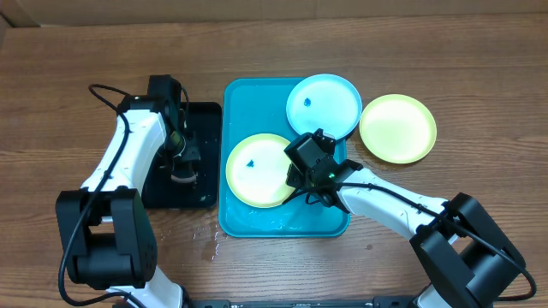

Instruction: Clean dirty plates on tray and stack at the side

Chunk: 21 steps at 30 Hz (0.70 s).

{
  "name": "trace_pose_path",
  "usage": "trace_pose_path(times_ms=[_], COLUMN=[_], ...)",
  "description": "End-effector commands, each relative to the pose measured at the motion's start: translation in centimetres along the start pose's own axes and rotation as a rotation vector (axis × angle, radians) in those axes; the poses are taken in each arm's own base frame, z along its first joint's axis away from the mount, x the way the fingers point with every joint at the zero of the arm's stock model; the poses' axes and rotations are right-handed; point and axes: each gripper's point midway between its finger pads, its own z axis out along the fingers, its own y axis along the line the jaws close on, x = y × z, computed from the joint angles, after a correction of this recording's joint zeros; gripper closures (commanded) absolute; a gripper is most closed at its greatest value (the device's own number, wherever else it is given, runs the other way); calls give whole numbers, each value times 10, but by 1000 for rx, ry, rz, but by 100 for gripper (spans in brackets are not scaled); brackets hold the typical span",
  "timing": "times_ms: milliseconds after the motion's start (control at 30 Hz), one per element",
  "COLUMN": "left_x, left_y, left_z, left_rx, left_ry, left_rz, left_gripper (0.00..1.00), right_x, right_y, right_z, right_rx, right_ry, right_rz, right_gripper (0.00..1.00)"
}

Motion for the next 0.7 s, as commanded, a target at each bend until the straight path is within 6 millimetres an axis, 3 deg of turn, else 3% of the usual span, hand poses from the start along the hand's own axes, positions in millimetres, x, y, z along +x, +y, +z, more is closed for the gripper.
trace_pose_path(times_ms=[0,100,200,333,667], left_x=[8,6,4,7,18], left_y=[-1,-1,-1,-1,1], left_z=[7,11,11,12,32], left_rx=[9,11,13,10,8], left_ry=[5,-7,-14,-3,6], left_rz=[-8,-10,-10,-11,-30], left_gripper=[96,92,65,69,69], right_x=[-2,-2,-2,-3,-2], right_y=[-1,-1,0,0,-2], right_z=[1,1,1,1,7], right_rx=[10,9,8,9,16], right_ry=[-14,-14,-15,-19,-18], right_rz=[-6,-5,-5,-5,-6], right_gripper=[64,64,63,57,57])
